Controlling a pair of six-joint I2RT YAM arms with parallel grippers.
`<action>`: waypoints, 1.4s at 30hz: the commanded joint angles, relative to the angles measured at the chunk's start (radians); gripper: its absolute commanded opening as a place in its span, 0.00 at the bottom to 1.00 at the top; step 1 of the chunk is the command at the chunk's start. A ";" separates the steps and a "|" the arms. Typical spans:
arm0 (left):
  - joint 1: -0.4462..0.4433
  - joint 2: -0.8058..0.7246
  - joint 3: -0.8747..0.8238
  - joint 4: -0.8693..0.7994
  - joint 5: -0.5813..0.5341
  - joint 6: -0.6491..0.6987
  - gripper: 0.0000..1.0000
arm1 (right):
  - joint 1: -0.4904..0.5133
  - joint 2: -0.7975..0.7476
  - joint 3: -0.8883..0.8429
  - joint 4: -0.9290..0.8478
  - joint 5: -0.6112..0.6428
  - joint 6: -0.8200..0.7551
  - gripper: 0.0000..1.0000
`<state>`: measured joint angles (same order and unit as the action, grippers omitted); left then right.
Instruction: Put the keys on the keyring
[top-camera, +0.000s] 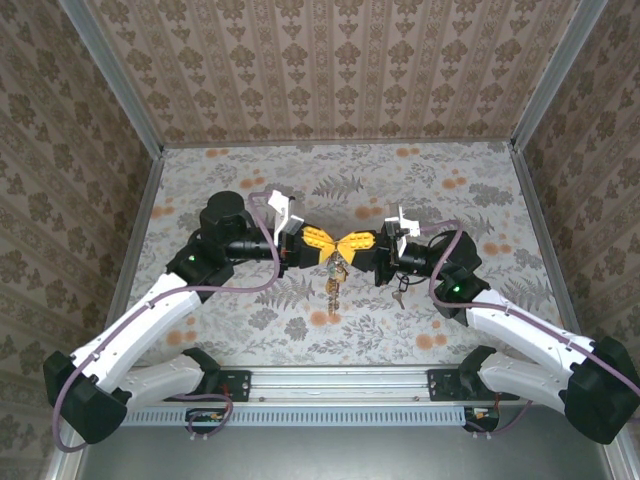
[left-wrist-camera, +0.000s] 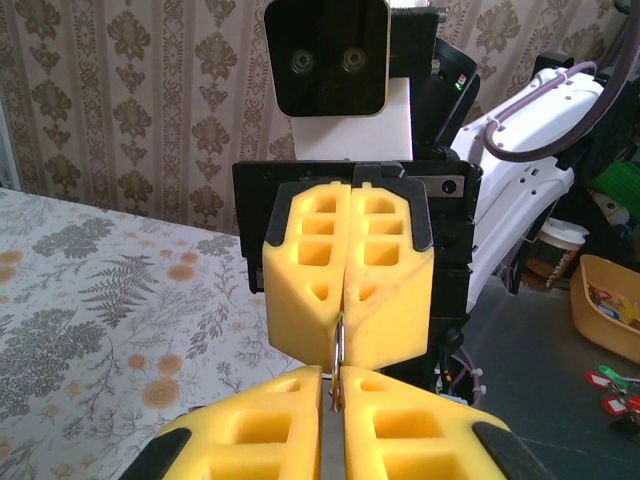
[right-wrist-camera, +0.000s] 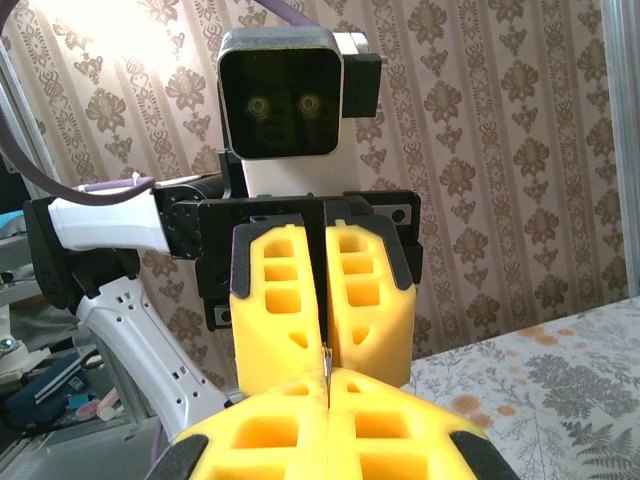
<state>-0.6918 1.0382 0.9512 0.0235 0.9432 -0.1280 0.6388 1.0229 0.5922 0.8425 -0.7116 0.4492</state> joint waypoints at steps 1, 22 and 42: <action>0.007 -0.013 0.016 -0.010 0.003 0.009 0.12 | 0.007 -0.021 -0.005 0.045 -0.029 0.002 0.00; -0.029 0.014 0.070 -0.111 -0.007 0.105 0.00 | 0.009 -0.038 0.018 -0.077 -0.013 -0.024 0.11; -0.185 0.057 0.353 -0.755 -0.443 0.648 0.00 | -0.114 -0.147 0.125 -0.624 -0.192 -0.152 0.40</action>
<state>-0.8703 1.0863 1.2625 -0.6903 0.5564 0.4271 0.5270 0.8486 0.6647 0.2523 -0.8066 0.3172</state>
